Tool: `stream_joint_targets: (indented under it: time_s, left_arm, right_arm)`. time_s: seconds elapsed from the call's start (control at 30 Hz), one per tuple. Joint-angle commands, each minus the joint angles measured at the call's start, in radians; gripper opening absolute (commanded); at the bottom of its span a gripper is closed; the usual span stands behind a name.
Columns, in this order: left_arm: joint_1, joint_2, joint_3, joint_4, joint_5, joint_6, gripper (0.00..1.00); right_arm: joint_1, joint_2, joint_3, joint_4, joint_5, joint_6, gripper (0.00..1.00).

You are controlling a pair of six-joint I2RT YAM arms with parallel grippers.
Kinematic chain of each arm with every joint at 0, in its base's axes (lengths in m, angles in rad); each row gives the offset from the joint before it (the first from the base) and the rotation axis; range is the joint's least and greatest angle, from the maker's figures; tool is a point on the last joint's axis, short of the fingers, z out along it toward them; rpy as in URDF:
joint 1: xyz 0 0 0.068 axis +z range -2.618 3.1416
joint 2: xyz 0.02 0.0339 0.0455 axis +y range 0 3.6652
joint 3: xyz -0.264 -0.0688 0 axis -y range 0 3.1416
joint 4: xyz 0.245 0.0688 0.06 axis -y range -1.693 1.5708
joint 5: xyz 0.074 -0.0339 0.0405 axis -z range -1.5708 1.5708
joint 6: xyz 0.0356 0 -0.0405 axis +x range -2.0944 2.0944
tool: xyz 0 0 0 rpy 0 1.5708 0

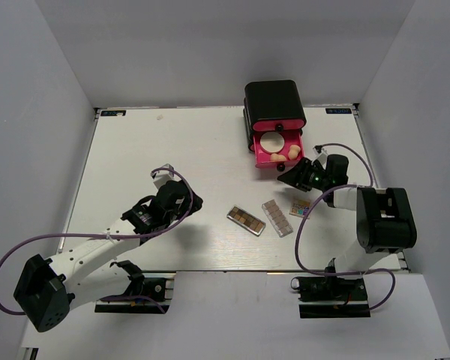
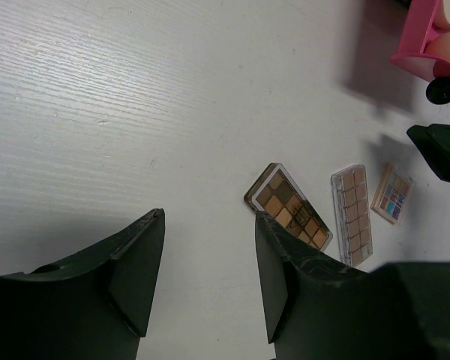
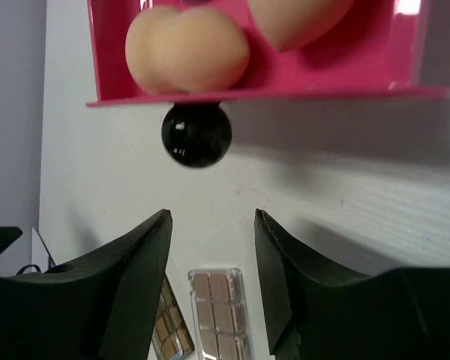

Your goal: Organize the makeup

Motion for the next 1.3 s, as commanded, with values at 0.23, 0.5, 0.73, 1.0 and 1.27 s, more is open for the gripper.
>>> stream_joint_targets:
  time_s: [0.23, 0.5, 0.73, 1.0, 1.27]
  left_arm:
    - [-0.005, 0.002, 0.039, 0.016, 0.001, 0.011, 0.61]
    - [-0.005, 0.025, 0.048, 0.022, 0.008, 0.017, 0.61]
    - [-0.005, 0.038, 0.051, 0.029, 0.008, 0.022, 0.61]
    - [-0.005, 0.058, 0.060, 0.040, 0.020, 0.031, 0.62]
    - [-0.005, 0.059, 0.062, 0.035, 0.023, 0.031, 0.62]
  right_arm:
    - [-0.003, 0.107, 0.103, 0.185, 0.019, 0.039, 0.55]
    - [0.001, 0.159, 0.108, 0.305, 0.025, 0.100, 0.45]
    - [-0.002, 0.161, 0.139, 0.359, -0.006, 0.117, 0.30]
    - [0.006, 0.190, 0.238, 0.317, 0.011, 0.137, 0.27]
    - [0.009, 0.312, 0.379, 0.281, 0.025, 0.133, 0.27]
